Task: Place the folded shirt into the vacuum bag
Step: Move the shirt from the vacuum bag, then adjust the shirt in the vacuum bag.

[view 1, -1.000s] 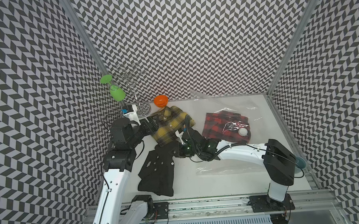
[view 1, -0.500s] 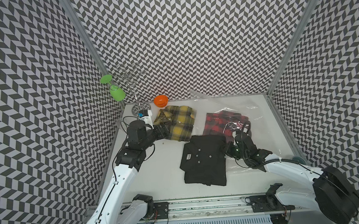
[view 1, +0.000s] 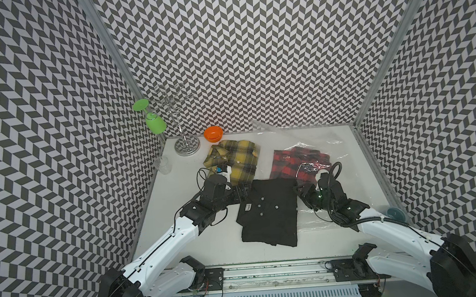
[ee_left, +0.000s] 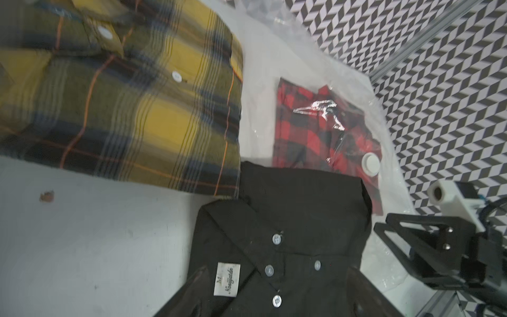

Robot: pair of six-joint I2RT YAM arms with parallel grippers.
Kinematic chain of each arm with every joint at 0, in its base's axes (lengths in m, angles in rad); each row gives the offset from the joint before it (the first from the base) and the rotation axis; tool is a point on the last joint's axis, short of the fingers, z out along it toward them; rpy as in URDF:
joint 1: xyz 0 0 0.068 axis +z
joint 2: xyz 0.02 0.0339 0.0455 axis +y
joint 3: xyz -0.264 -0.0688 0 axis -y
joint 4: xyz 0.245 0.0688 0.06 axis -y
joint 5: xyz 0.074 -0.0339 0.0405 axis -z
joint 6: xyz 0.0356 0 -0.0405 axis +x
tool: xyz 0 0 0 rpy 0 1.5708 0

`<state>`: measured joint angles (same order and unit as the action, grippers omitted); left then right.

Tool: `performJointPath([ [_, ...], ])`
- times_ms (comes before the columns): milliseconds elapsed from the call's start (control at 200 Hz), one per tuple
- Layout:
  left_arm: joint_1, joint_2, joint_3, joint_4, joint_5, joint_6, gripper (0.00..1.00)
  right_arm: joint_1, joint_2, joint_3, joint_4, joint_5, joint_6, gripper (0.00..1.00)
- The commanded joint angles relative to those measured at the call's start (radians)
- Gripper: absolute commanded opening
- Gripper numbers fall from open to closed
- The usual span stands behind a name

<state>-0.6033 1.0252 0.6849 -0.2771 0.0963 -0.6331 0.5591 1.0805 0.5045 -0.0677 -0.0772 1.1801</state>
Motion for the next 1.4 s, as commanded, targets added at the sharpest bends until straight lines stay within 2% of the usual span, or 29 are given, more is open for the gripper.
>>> performJointPath([
  [0, -0.08, -0.024, -0.053, -0.026, -0.014, -0.055, 0.79, -0.016, 0.007, 0.031, -0.208, 0.074, -0.183, 0.58],
  [110, -0.138, -0.023, -0.09, -0.048, 0.032, -0.08, 0.79, -0.05, 0.007, 0.088, -0.231, 0.078, -0.327, 0.73],
  [205, -0.177, -0.02, -0.125, -0.037, 0.079, -0.098, 0.79, -0.087, 0.09, 0.155, -0.268, -0.039, -0.43, 0.74],
  [330, -0.203, 0.0, -0.153, -0.032, 0.101, -0.111, 0.78, -0.074, 0.223, 0.165, -0.283, -0.301, -0.496, 0.72],
  [376, -0.203, -0.01, -0.147, -0.038, 0.073, -0.109, 0.78, -0.055, 0.238, 0.131, -0.256, -0.37, -0.477, 0.7],
  [466, -0.175, -0.033, -0.114, -0.06, 0.0, -0.081, 0.78, -0.012, 0.221, 0.07, -0.22, -0.409, -0.444, 0.69],
  [616, -0.1, 0.008, -0.072, -0.07, 0.022, -0.02, 0.79, 0.008, 0.216, 0.037, -0.207, -0.492, -0.407, 0.67],
  [756, -0.079, 0.028, -0.061, -0.051, 0.028, -0.005, 0.79, 0.023, 0.269, -0.013, -0.076, -0.581, -0.341, 0.62],
  [841, -0.061, 0.019, -0.044, -0.061, 0.028, 0.002, 0.79, 0.033, 0.303, -0.064, 0.075, -0.664, -0.244, 0.49],
  [926, -0.032, -0.004, -0.029, -0.084, 0.019, 0.017, 0.79, 0.075, 0.301, -0.104, 0.273, -0.721, -0.073, 0.33],
  [986, 0.008, -0.02, -0.017, -0.095, 0.014, 0.043, 0.8, 0.109, 0.3, -0.096, 0.397, -0.708, 0.035, 0.24],
  [1092, 0.12, -0.022, 0.044, -0.12, 0.026, 0.11, 0.8, 0.168, 0.329, -0.05, 0.576, -0.615, 0.209, 0.16],
  [1197, 0.199, -0.006, 0.137, -0.139, 0.03, 0.158, 0.8, 0.249, 0.394, -0.015, 0.753, -0.429, 0.4, 0.05],
  [1267, 0.231, 0.007, 0.194, -0.142, 0.033, 0.176, 0.8, 0.327, 0.447, -0.015, 0.874, -0.258, 0.564, 0.03],
  [1332, 0.263, 0.026, 0.244, -0.154, 0.033, 0.2, 0.8, 0.412, 0.494, 0.016, 0.902, -0.104, 0.668, 0.06],
  [1397, 0.303, 0.042, 0.286, -0.173, 0.035, 0.221, 0.8, 0.476, 0.552, 0.12, 0.811, -0.06, 0.672, 0.22],
])
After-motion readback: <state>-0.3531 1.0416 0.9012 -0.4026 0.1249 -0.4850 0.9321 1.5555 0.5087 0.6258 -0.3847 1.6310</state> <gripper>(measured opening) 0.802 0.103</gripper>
